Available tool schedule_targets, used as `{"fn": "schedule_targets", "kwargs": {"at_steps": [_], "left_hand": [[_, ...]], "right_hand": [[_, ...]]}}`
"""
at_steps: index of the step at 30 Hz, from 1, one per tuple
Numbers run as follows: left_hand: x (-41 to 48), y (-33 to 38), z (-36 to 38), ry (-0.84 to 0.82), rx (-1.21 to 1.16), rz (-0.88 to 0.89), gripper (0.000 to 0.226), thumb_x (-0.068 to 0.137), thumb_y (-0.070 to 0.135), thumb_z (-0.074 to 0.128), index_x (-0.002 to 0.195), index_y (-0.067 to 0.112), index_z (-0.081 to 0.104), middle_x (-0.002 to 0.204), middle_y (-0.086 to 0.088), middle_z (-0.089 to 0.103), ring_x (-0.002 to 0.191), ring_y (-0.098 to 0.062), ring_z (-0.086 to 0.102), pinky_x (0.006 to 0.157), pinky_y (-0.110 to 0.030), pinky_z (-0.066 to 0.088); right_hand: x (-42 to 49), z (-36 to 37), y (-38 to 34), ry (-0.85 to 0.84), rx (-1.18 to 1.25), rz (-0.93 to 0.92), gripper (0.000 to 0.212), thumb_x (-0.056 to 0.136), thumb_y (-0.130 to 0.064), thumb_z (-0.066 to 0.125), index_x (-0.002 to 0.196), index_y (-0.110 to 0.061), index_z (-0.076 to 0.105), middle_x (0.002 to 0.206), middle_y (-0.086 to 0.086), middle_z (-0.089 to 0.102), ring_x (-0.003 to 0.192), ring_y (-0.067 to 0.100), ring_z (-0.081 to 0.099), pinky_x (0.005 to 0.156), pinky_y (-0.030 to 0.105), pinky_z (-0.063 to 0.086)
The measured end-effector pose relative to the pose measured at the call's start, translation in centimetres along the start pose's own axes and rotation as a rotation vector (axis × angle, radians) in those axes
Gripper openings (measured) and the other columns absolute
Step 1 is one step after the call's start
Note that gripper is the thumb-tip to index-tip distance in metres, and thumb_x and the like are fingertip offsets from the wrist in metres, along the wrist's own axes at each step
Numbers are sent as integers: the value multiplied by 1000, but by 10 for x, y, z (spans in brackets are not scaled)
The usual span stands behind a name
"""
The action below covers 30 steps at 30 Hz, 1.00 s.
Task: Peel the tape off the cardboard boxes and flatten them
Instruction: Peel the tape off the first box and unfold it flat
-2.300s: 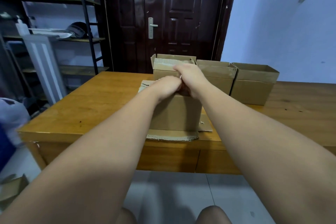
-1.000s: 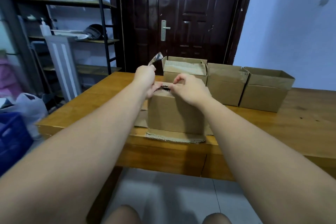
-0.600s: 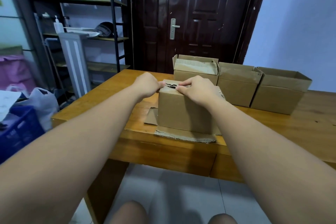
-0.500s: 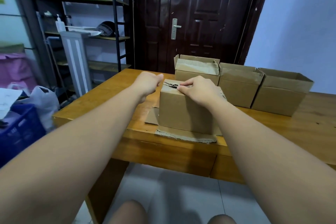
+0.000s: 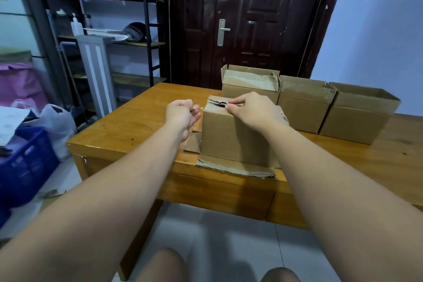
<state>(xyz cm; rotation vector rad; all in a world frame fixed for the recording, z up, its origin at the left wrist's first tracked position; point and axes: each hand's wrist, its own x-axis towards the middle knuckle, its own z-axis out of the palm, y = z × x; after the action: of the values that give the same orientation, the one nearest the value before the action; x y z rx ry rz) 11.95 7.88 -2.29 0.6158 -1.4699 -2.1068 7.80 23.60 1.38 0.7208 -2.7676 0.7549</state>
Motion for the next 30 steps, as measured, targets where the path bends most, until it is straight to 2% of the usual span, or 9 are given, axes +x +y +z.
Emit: {"fn": "schedule_targets", "kwargs": {"at_steps": [2,5,8,12,16,20,23,25,30], "left_hand": [[-3,1,3,-6,-8,-28,24,100,10,43,121,7,55,94,-7,67,62,-6,51,62,-19,52],[-3,3,4,33,-4,-70,29,100,10,42,123,13,58,81,0,67,55,-5,43,52,-17,40],[-2,-2,3,70,-69,-93,27,97,9,45,117,14,62,71,4,61,60,-6,48,61,-20,44],[-1,-8,-4,129,-238,-68,21,93,9,57,113,12,64,97,-1,68,100,-15,62,94,-30,51],[-3,-5,-9,40,-444,-83,24,94,-1,52,117,3,59,97,-12,64,85,-15,65,81,-27,57],[-8,-4,-4,26,-374,-107,17,89,9,63,105,2,65,94,-6,66,76,-8,59,77,-20,56],[-10,-8,-3,-34,-280,-154,9,89,11,64,93,4,66,91,-5,67,75,-8,56,72,-18,55],[-11,-11,-2,-36,-214,-145,8,90,11,62,89,5,66,89,-6,66,83,-11,59,82,-23,55],[-15,-14,1,-91,-108,26,20,94,9,56,113,10,61,107,-8,65,101,-17,62,94,-36,52]], "right_hand": [[1,1,0,6,-9,-7,34,94,-49,51,121,-36,65,118,-3,66,94,15,55,79,34,54],[1,1,1,12,-22,-11,33,95,-49,50,121,-36,65,116,-4,67,88,12,51,72,31,51],[1,1,2,13,-23,-11,33,95,-48,49,122,-37,65,116,-4,67,88,11,49,68,29,47],[2,2,3,16,-26,-17,34,95,-49,49,122,-36,64,117,-4,67,87,11,49,69,29,48],[1,2,2,19,-36,-26,34,95,-48,48,123,-35,64,118,-4,67,90,11,51,70,29,48],[0,1,2,27,-26,-25,34,96,-47,48,123,-35,64,118,-3,67,91,12,52,72,29,49],[-1,1,2,28,-37,-26,35,96,-47,48,125,-34,63,118,-3,66,87,10,48,65,26,44],[-1,2,2,33,-50,-28,35,96,-48,47,125,-35,63,119,-3,66,87,10,48,61,25,42],[1,3,2,38,-50,-30,34,96,-47,47,124,-35,64,119,-3,67,86,10,48,65,26,44]]}}
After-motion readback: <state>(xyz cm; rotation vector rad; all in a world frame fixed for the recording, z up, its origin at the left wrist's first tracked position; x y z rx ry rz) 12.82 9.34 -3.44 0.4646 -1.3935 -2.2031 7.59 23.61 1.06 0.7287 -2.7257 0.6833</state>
